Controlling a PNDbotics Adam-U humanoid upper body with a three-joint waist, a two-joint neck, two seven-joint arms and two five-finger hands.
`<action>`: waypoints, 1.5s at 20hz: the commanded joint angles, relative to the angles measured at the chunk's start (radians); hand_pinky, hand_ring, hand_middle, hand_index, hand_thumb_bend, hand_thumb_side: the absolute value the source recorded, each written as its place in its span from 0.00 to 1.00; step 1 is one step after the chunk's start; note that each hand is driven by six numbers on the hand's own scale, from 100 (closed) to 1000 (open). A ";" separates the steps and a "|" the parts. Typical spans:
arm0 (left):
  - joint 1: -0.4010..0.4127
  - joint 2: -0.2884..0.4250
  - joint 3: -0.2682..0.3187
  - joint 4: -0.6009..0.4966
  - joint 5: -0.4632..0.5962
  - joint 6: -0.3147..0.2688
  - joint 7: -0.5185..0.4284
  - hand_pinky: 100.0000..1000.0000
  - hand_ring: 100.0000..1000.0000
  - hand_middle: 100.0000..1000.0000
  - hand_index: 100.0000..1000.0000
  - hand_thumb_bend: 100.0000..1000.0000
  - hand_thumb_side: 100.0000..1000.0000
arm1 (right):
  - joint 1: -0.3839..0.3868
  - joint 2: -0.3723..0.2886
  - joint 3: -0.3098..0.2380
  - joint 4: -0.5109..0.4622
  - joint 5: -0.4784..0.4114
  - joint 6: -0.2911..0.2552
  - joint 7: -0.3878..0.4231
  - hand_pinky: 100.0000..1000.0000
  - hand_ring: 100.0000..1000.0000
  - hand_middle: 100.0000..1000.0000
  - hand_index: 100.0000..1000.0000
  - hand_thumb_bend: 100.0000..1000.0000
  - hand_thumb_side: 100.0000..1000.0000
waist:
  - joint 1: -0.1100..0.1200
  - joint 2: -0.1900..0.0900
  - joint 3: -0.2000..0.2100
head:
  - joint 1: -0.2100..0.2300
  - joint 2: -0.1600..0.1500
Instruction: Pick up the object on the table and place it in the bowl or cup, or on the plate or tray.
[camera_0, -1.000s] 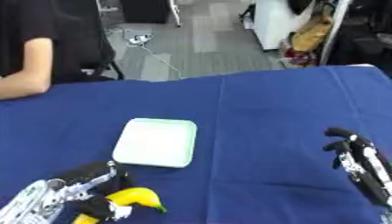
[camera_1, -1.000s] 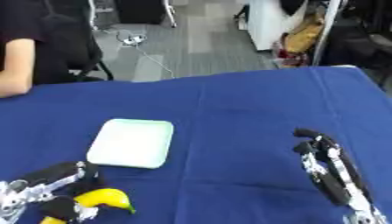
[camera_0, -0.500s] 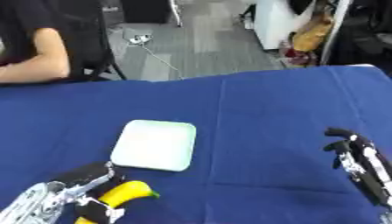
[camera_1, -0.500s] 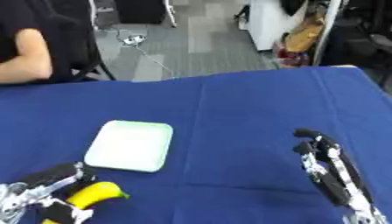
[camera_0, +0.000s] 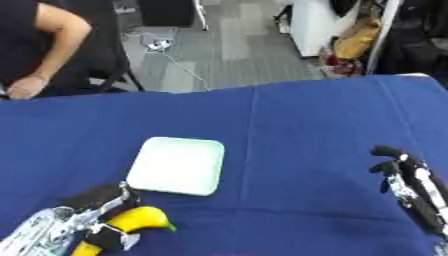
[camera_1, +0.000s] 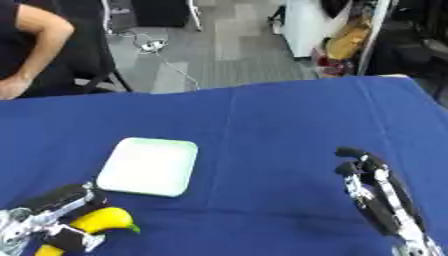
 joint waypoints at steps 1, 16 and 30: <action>-0.008 0.017 0.013 -0.005 -0.006 0.008 0.010 0.00 0.00 0.00 0.21 0.00 0.19 | -0.012 -0.011 -0.004 -0.018 0.002 -0.001 -0.001 0.31 0.59 0.74 0.85 0.00 0.81 | -0.004 -0.015 0.001 | -0.002 -0.006; -0.110 0.095 -0.014 -0.050 0.038 -0.025 -0.064 0.00 0.00 0.00 0.20 0.00 0.18 | -0.002 -0.015 -0.002 -0.011 0.003 0.000 0.001 0.31 0.59 0.74 0.85 0.00 0.81 | 0.009 -0.038 0.003 | -0.008 0.003; -0.204 0.153 -0.017 -0.072 0.094 -0.040 -0.117 0.00 0.00 0.00 0.21 0.00 0.18 | 0.001 -0.018 0.002 -0.005 0.005 -0.001 0.005 0.31 0.59 0.74 0.85 0.00 0.81 | 0.031 -0.056 -0.001 | -0.013 -0.003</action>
